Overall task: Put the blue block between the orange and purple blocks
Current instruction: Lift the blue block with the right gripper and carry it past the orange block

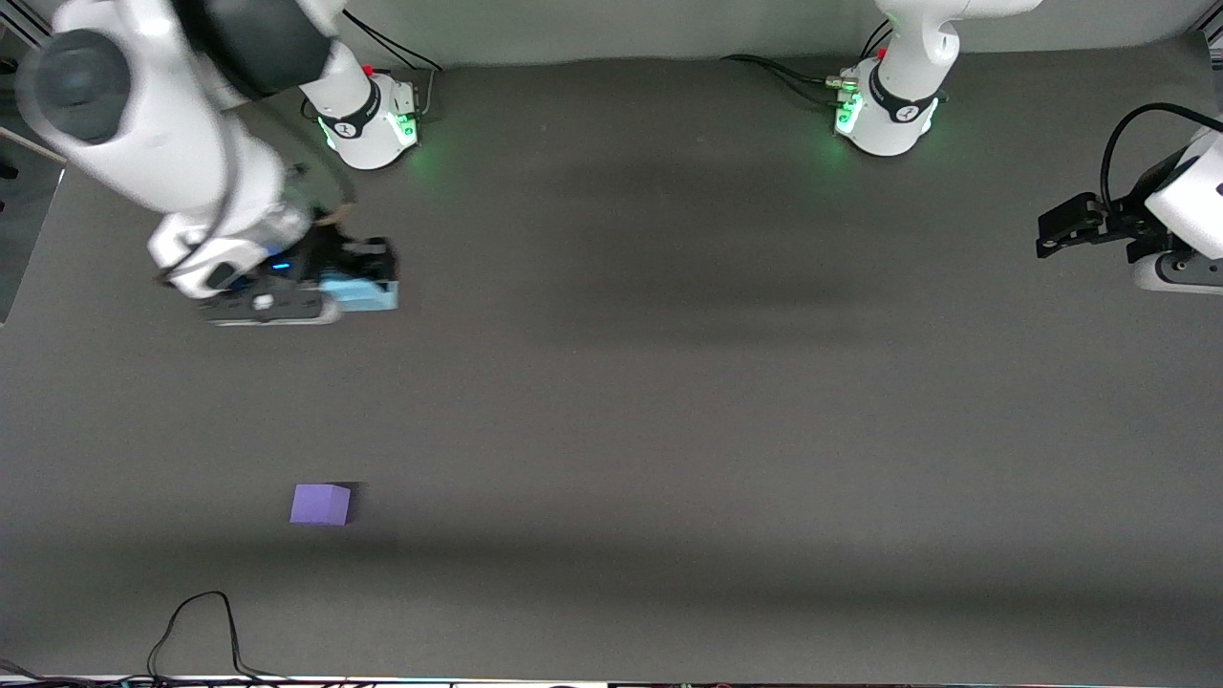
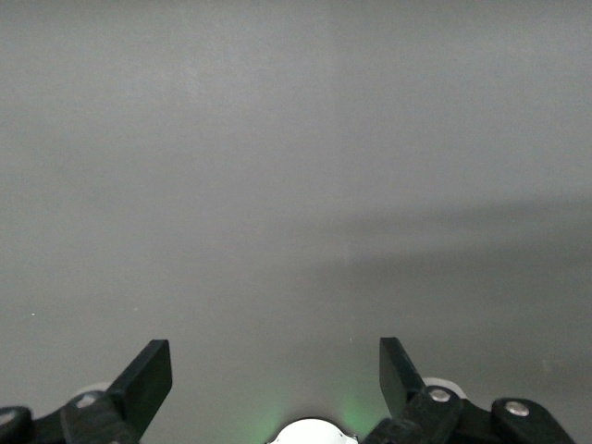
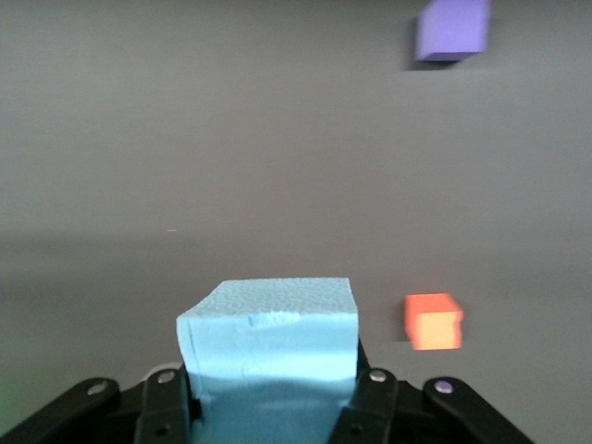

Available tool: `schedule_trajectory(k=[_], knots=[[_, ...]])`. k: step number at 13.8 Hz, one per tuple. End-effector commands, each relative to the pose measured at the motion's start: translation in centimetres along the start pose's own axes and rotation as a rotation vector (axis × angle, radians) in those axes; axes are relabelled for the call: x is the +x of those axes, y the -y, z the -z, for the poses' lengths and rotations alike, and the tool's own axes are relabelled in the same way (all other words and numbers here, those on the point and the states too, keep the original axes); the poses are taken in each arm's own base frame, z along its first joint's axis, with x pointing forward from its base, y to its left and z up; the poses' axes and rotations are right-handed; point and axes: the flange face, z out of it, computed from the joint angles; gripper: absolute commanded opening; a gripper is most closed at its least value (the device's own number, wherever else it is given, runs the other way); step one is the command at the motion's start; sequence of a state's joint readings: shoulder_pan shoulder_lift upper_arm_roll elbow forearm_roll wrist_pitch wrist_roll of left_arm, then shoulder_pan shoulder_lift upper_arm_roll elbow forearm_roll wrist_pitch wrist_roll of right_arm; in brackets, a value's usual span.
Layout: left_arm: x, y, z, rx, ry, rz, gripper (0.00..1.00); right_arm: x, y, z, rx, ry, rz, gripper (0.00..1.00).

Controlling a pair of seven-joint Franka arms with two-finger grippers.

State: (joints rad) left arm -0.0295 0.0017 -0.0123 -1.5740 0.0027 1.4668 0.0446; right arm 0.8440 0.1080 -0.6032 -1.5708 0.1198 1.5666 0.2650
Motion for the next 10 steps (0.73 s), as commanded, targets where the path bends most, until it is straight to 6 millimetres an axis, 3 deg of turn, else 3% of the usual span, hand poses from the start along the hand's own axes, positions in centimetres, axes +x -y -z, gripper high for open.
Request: schedule_trajectory(k=[1, 3, 6, 10], knots=[[-0.1, -0.3, 0.3, -0.007, -0.005, -0.023, 1.0, -0.6, -8.3, 0.2, 0.027, 0.022, 0.068, 0.3], [-0.1, -0.2, 0.4, -0.006, -0.011, -0.022, 1.0, -0.4, -12.0, 0.5, -0.012, 0.025, 0.103, 0.3], [-0.1, -0.5, 0.6, -0.006, -0.016, -0.026, 1.0, -0.3, -14.4, 0.2, -0.009, 0.038, 0.111, 0.3], [-0.1, -0.4, 0.5, -0.006, -0.014, -0.025, 1.0, 1.0, -15.5, -4.7, -0.024, 0.001, 0.092, 0.3]])
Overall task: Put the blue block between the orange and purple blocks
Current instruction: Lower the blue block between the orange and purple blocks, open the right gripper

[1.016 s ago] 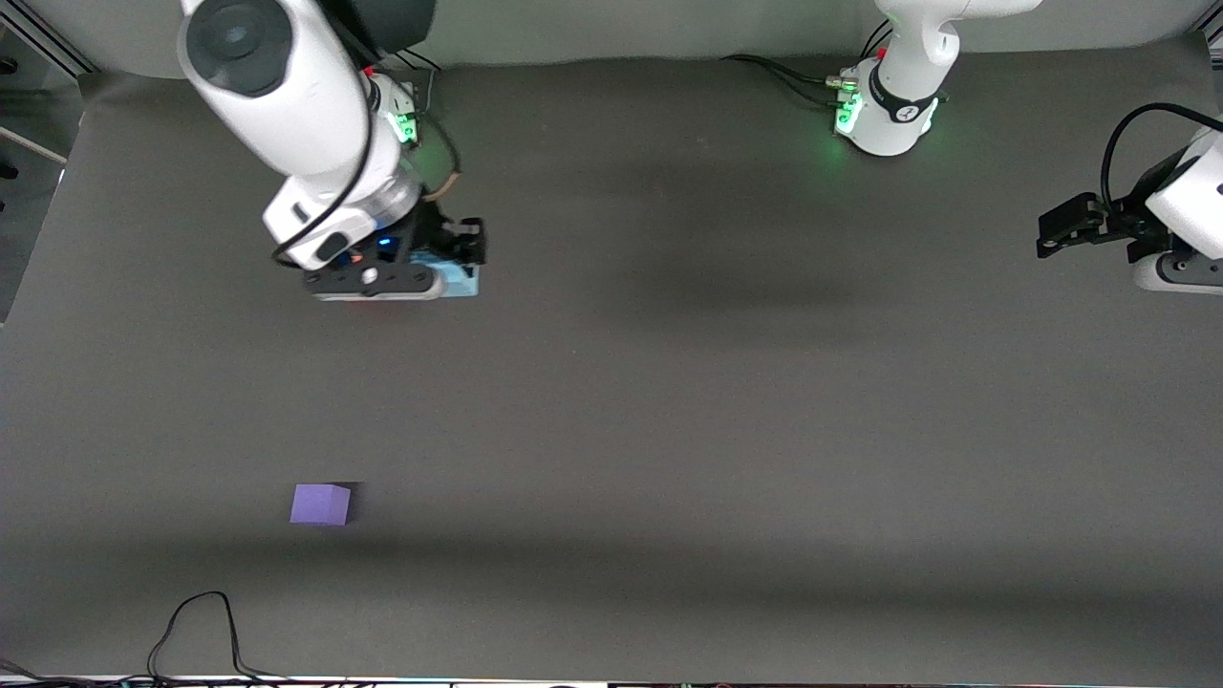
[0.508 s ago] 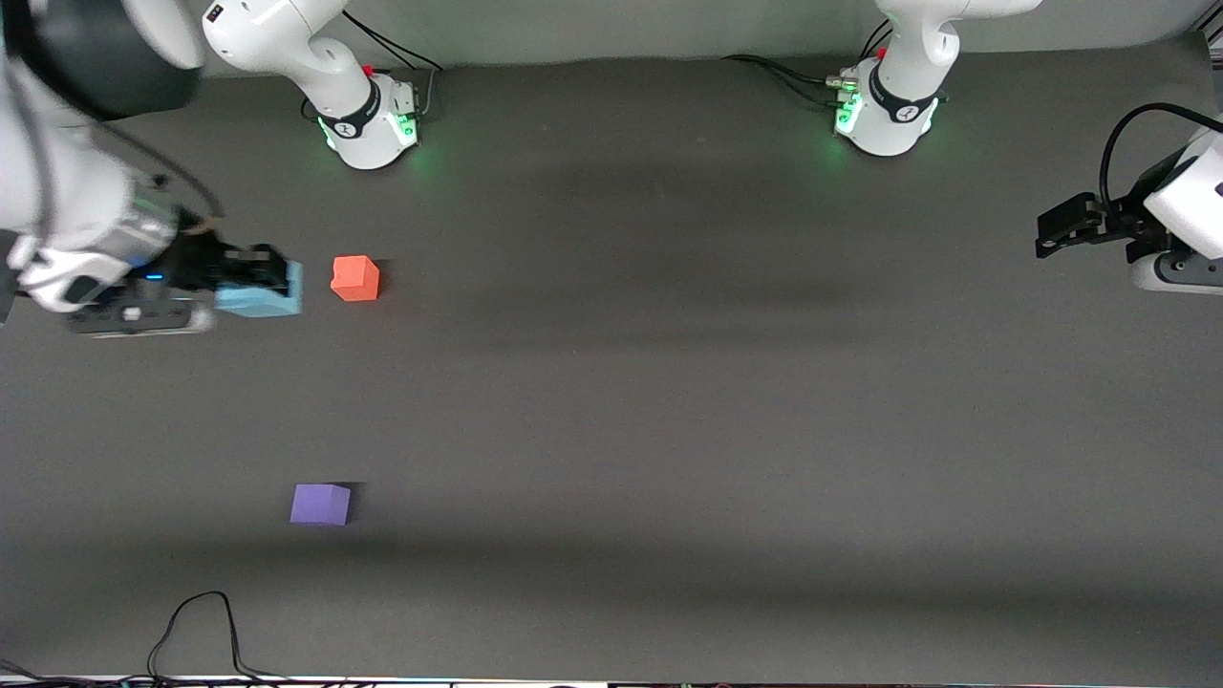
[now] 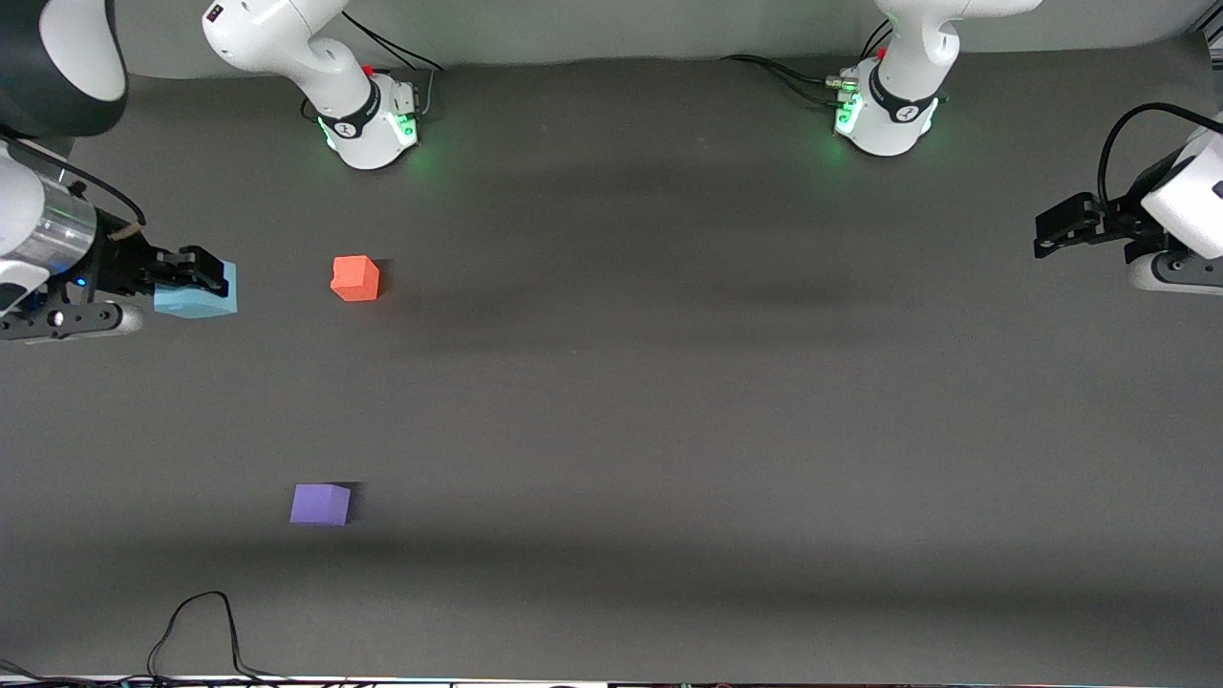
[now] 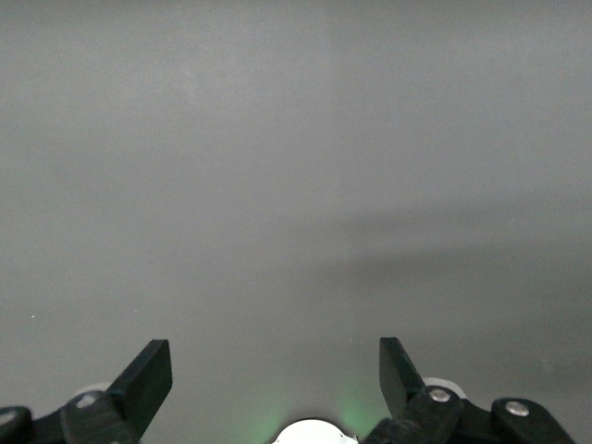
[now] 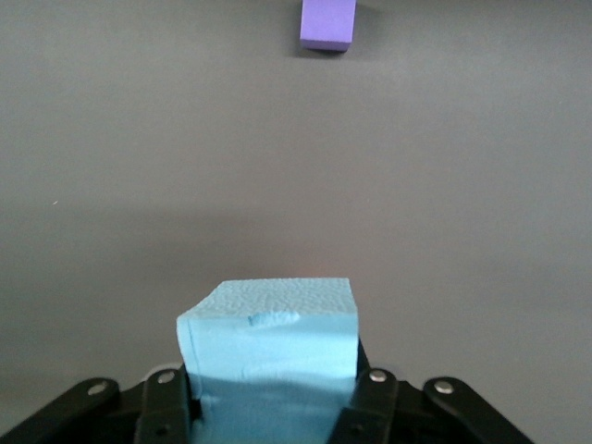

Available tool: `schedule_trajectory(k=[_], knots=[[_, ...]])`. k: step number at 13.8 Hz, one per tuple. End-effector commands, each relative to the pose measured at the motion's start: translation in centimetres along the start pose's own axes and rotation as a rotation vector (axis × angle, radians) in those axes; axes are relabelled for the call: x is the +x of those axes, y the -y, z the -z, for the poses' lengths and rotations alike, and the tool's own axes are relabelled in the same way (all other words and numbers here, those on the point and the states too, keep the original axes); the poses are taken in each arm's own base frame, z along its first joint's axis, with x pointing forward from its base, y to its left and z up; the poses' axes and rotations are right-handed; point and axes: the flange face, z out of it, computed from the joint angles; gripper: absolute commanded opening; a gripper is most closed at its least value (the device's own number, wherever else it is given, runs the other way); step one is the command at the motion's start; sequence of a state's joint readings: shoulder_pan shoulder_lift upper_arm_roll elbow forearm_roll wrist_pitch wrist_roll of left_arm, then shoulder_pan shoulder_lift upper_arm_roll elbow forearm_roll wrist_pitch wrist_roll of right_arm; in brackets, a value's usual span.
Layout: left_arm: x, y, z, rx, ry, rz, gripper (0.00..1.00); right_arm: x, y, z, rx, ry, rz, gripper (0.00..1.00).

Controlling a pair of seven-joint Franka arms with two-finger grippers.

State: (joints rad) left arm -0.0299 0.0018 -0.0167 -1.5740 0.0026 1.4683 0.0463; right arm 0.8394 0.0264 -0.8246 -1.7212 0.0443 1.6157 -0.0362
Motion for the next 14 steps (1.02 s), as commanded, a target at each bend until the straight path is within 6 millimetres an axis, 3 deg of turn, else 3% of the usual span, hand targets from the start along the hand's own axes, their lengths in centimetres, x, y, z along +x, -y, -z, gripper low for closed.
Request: schedule_trajectory(k=[1, 3, 7, 10, 12, 14], knots=[[-0.1, -0.1, 0.5, -0.006, -0.013, -0.017, 1.0, 0.8, -0.7, -4.3, -0.022, -0.03, 0.013, 0.3], [-0.1, -0.1, 0.4, -0.008, -0.011, -0.015, 1.0, 1.9, -0.9, -8.0, -0.022, -0.078, -0.001, 0.3], [0.0, -0.1, 0.3, -0.008, -0.008, -0.015, 1.0, 5.2, -0.6, -18.3, -0.011, -0.118, -0.009, 0.3], [0.2, 0.0, 0.1, -0.009, -0.007, -0.014, 1.0, 6.8, -2.0, -25.1, 0.103, -0.129, 0.024, 0.31], [0.3, -0.1, -0.1, -0.009, -0.007, -0.014, 1.0, 7.3, -2.2, -27.9, 0.094, -0.133, 0.041, 0.31], [0.3, 0.0, -0.2, -0.01, -0.007, -0.012, 1.0, 7.4, -2.6, -29.4, 0.054, -0.13, 0.055, 0.31]])
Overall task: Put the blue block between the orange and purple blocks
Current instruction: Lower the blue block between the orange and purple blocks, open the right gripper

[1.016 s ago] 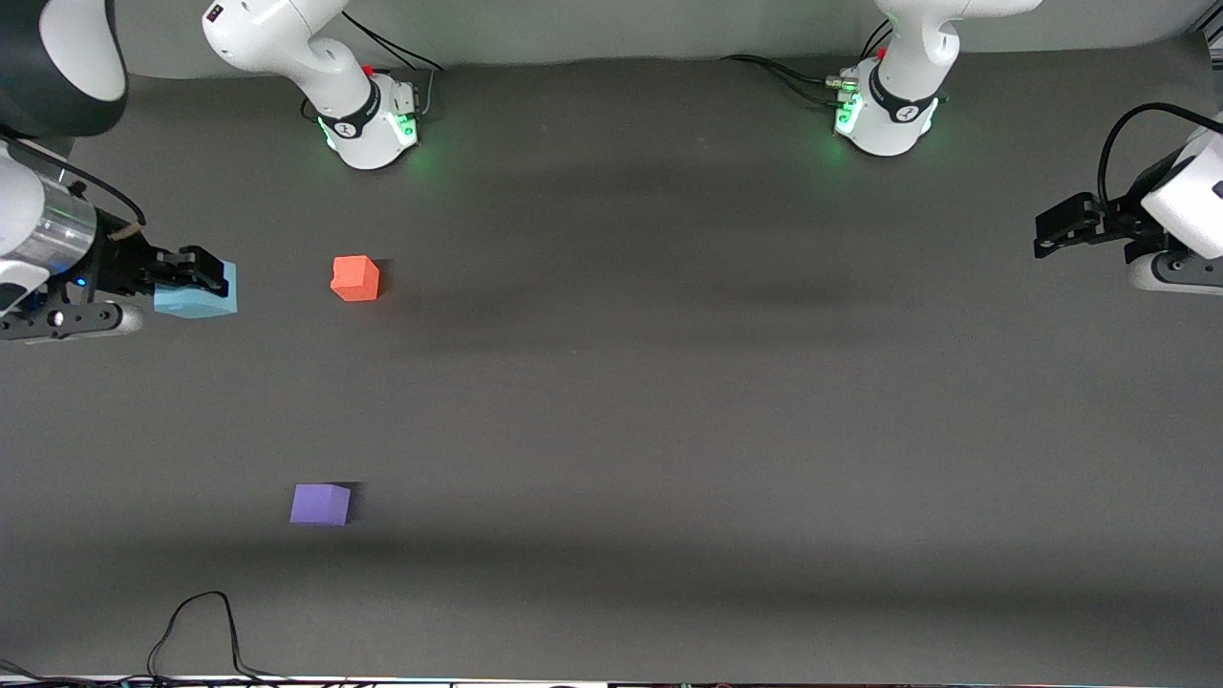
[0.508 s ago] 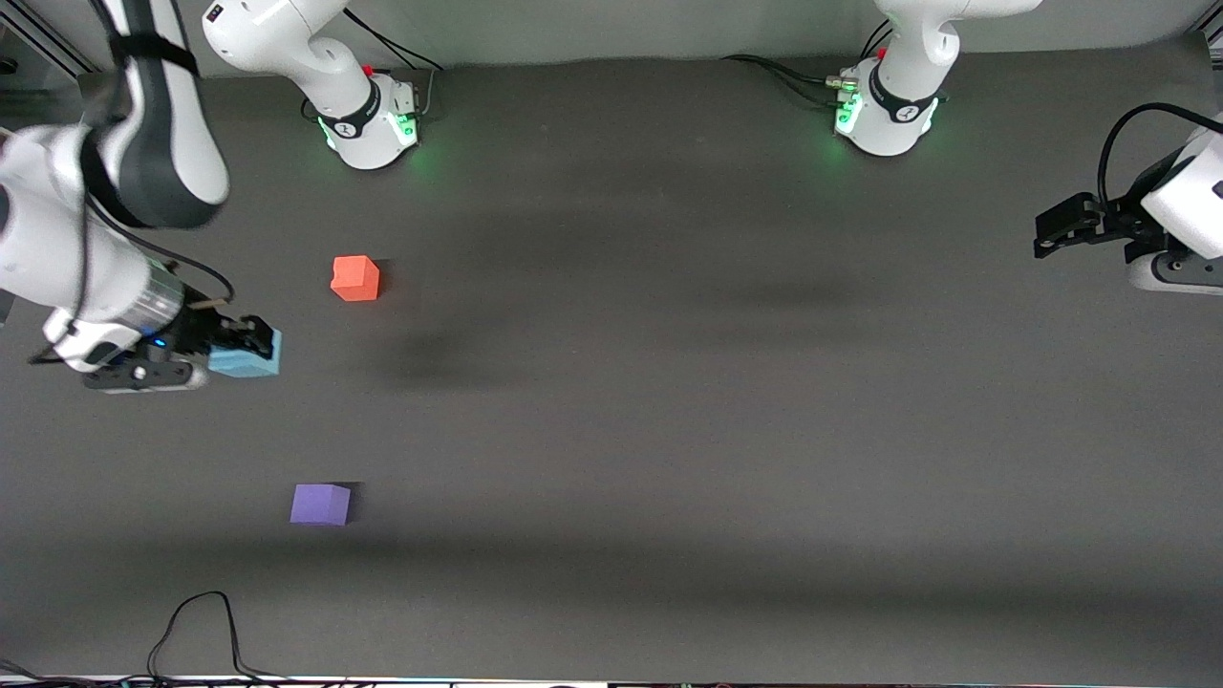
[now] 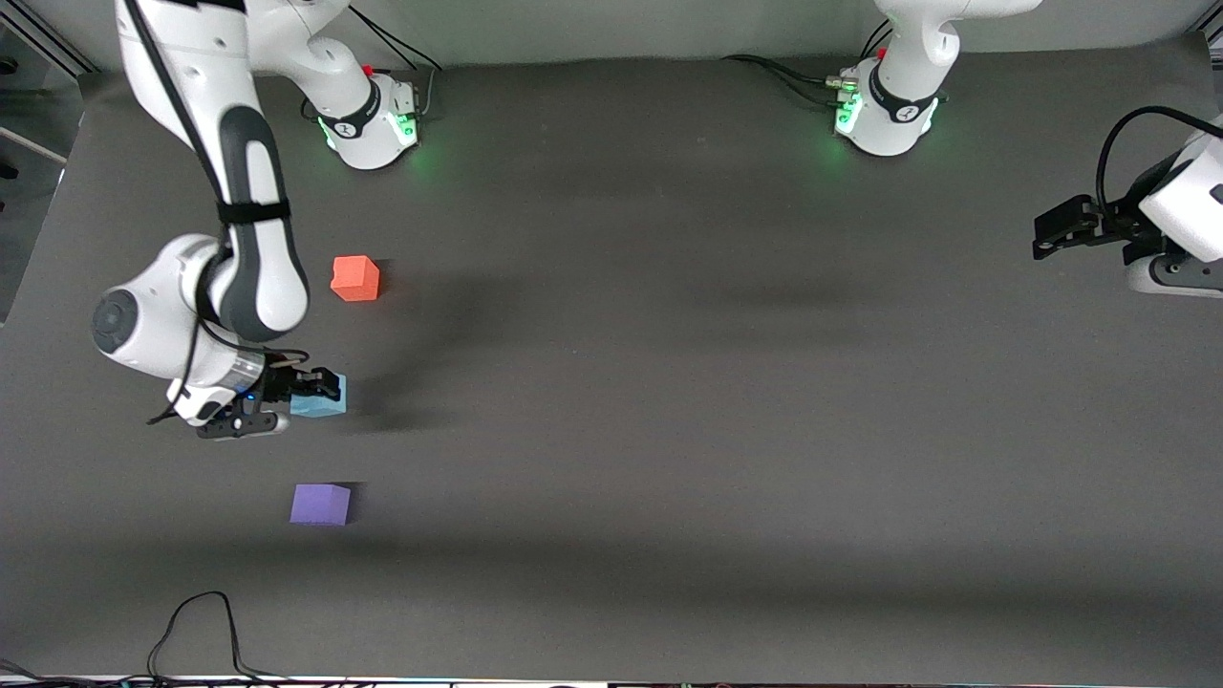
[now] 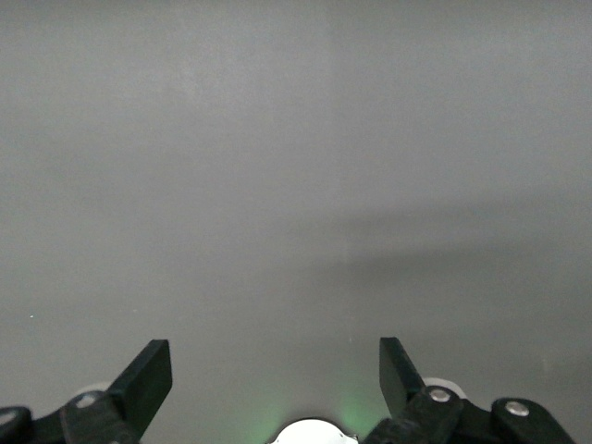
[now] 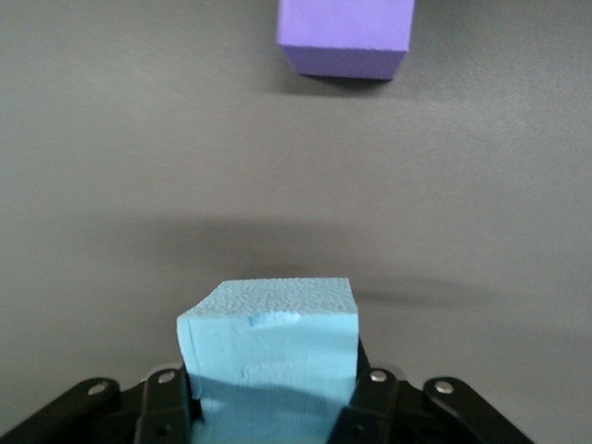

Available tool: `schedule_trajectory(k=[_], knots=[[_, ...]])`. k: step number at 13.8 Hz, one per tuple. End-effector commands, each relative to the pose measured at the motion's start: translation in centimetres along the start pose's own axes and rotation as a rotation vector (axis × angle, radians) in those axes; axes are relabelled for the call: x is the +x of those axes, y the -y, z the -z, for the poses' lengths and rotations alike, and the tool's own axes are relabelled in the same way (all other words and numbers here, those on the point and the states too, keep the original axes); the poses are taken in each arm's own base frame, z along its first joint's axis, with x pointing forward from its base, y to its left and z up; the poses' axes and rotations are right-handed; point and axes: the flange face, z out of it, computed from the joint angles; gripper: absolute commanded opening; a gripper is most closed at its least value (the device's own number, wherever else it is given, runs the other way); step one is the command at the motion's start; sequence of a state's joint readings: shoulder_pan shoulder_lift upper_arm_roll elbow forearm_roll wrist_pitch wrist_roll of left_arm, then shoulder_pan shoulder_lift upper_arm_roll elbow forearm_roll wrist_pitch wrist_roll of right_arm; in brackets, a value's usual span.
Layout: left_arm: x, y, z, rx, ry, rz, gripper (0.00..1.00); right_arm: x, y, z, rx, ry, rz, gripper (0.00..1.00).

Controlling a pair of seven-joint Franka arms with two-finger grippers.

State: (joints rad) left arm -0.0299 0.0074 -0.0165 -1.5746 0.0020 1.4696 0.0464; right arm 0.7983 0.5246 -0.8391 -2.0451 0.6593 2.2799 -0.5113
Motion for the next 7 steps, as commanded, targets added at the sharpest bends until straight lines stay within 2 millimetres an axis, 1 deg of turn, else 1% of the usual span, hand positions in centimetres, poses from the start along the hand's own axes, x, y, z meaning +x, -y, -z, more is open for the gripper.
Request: schedule_trajectory(k=[1, 3, 5, 6, 7], knots=[[0.1, -0.1, 0.1, -0.009, -0.012, -0.014, 1.0, 0.7, -0.1, -1.2, -0.029, -0.016, 0.03, 0.31], [0.2, -0.1, -0.1, -0.009, -0.007, -0.013, 1.0, -0.3, -0.4, -2.7, -0.06, -0.029, 0.021, 0.31], [0.4, -0.1, -0.4, -0.009, -0.004, -0.009, 1.0, -1.6, -0.1, -4.5, -0.061, -0.025, 0.022, 0.31], [0.4, -0.2, -0.5, -0.009, -0.002, -0.003, 1.0, -2.2, -0.4, -4.9, -0.068, -0.033, 0.021, 0.32], [0.4, -0.2, -0.4, -0.009, -0.005, -0.003, 1.0, -2.4, -0.4, -5.3, -0.059, -0.04, 0.018, 0.33]])
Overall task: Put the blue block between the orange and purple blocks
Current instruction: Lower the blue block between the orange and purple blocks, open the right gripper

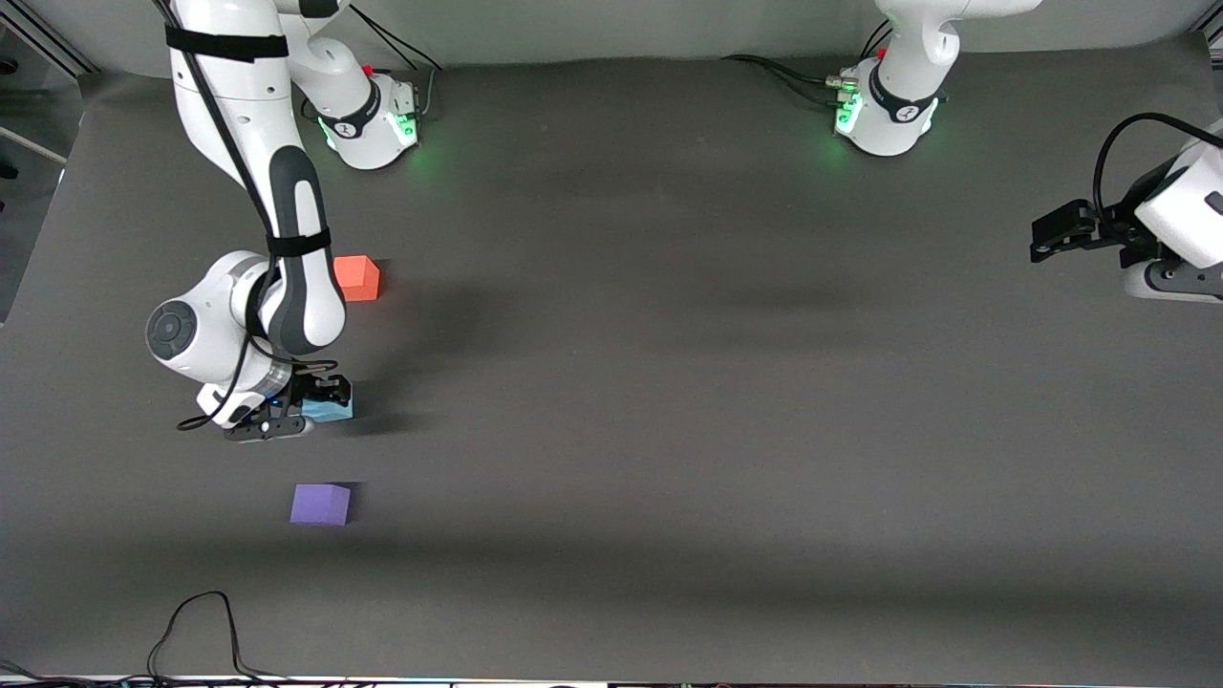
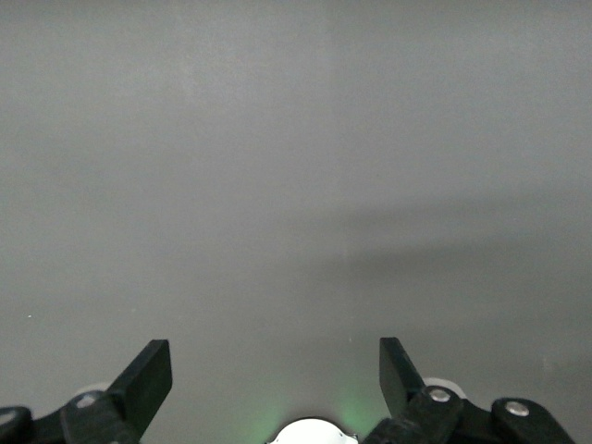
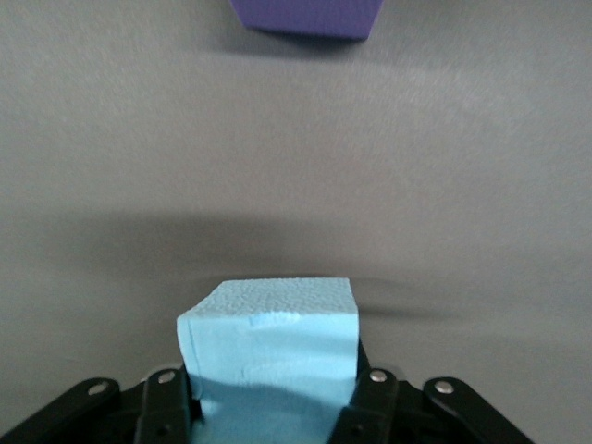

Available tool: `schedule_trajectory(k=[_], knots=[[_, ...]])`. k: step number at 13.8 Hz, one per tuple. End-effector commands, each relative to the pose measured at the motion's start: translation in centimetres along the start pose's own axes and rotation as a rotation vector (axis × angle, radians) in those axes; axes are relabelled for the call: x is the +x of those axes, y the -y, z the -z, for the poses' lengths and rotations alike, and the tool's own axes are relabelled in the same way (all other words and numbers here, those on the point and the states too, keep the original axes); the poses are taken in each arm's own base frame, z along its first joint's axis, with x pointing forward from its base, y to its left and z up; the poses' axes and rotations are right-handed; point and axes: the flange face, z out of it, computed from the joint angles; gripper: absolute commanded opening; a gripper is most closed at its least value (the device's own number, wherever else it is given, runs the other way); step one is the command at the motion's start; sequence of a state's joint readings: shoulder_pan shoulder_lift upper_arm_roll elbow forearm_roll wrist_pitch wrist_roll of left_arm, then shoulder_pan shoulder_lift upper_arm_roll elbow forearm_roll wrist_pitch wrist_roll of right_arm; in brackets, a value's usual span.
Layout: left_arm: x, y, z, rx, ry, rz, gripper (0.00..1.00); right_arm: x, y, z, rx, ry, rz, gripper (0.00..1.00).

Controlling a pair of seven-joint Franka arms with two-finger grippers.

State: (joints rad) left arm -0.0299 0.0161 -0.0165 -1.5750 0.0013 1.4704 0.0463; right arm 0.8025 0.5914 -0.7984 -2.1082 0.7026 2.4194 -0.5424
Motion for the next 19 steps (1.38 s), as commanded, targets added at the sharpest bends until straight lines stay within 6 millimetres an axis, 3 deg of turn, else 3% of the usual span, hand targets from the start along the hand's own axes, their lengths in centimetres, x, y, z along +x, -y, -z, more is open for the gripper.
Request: schedule_trajectory(k=[1, 2, 5, 8, 11, 15, 17, 19], knots=[[0.1, -0.1, 0.1, -0.008, -0.014, -0.002, 1.0, -1.4, -0.1, -1.4, 0.022, -0.023, 0.002, 0.37], [0.2, -0.1, 0.0, -0.008, -0.012, -0.002, 1.0, -1.5, -0.2, -1.6, 0.029, -0.024, 0.002, 0.41], [0.2, -0.1, -0.1, -0.008, -0.011, -0.002, 1.0, -1.6, -0.1, -1.5, 0.043, -0.03, -0.01, 1.0], [0.2, -0.2, -0.1, -0.008, -0.011, -0.003, 1.0, -1.4, 0.4, -0.5, 0.068, -0.044, -0.011, 1.0], [0.2, -0.1, -0.1, -0.008, -0.011, -0.002, 1.0, -1.3, -0.2, 2.5, 0.139, -0.038, -0.018, 1.0], [0.2, -0.1, 0.1, -0.01, -0.014, -0.002, 1.0, -0.1, -0.1, 10.4, 0.058, 0.014, 0.026, 1.0], [0.3, -0.1, 0.0, -0.01, -0.014, -0.002, 1.0, 0.8, 1.3, 16.4, 0.076, 0.064, 0.028, 1.0], [0.2, -0.1, 0.1, -0.01, -0.015, -0.002, 1.0, 1.6, 2.6, 23.8, 0.068, 0.068, 0.048, 1.0]])
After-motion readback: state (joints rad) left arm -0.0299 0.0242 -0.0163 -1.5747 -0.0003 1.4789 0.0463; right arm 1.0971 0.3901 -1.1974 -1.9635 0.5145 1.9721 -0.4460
